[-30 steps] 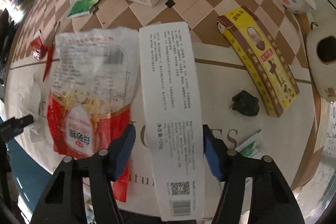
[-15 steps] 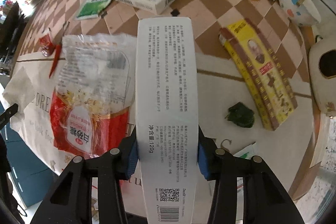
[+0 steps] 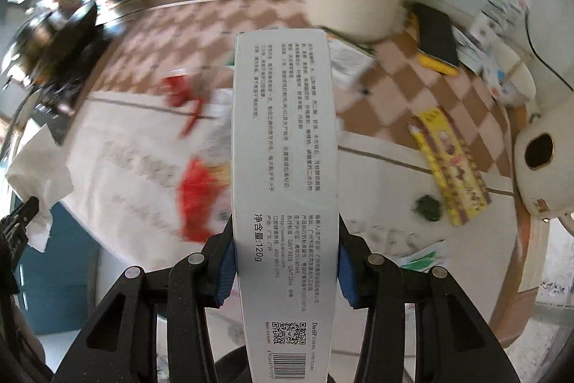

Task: Collect trash
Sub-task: 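Carry tissue and box to the floor bin and open both tools over it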

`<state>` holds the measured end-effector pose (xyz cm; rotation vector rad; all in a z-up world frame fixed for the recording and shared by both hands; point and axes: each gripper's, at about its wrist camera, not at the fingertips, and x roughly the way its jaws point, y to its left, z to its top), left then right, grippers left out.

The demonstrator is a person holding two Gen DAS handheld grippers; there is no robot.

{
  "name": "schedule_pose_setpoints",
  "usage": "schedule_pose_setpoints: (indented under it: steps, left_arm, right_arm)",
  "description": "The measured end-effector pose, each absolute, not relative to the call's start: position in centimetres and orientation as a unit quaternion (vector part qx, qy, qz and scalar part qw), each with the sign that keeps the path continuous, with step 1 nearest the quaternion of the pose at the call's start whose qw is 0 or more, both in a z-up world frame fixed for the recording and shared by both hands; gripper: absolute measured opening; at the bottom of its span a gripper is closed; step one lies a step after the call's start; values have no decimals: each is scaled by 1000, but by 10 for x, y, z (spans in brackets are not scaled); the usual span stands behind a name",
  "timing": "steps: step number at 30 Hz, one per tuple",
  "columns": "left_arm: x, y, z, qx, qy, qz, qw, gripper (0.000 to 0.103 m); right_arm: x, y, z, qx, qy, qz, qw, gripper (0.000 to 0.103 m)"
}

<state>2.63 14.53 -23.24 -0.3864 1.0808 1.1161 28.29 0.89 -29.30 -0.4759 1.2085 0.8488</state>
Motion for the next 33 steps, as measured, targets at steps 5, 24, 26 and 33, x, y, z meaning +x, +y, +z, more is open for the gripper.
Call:
schedule_pose_setpoints:
  steps: [5, 24, 26, 33]
  left_arm:
    - [-60, 135, -223, -205, 462, 531, 680, 6]
    - [-358, 139, -516, -473, 485, 564, 472, 6]
    - [-380, 142, -578, -512, 482, 551, 448, 6]
    - [-429, 150, -744, -594, 475, 508, 404, 6]
  right_arm:
    - [199, 34, -288, -232, 533, 429, 691, 48]
    - [-170, 97, -530, -435, 558, 542, 453, 48]
    - [-194, 106, -581, -453, 562, 541, 432, 48]
    - [-269, 133, -765, -495, 592, 531, 350, 48]
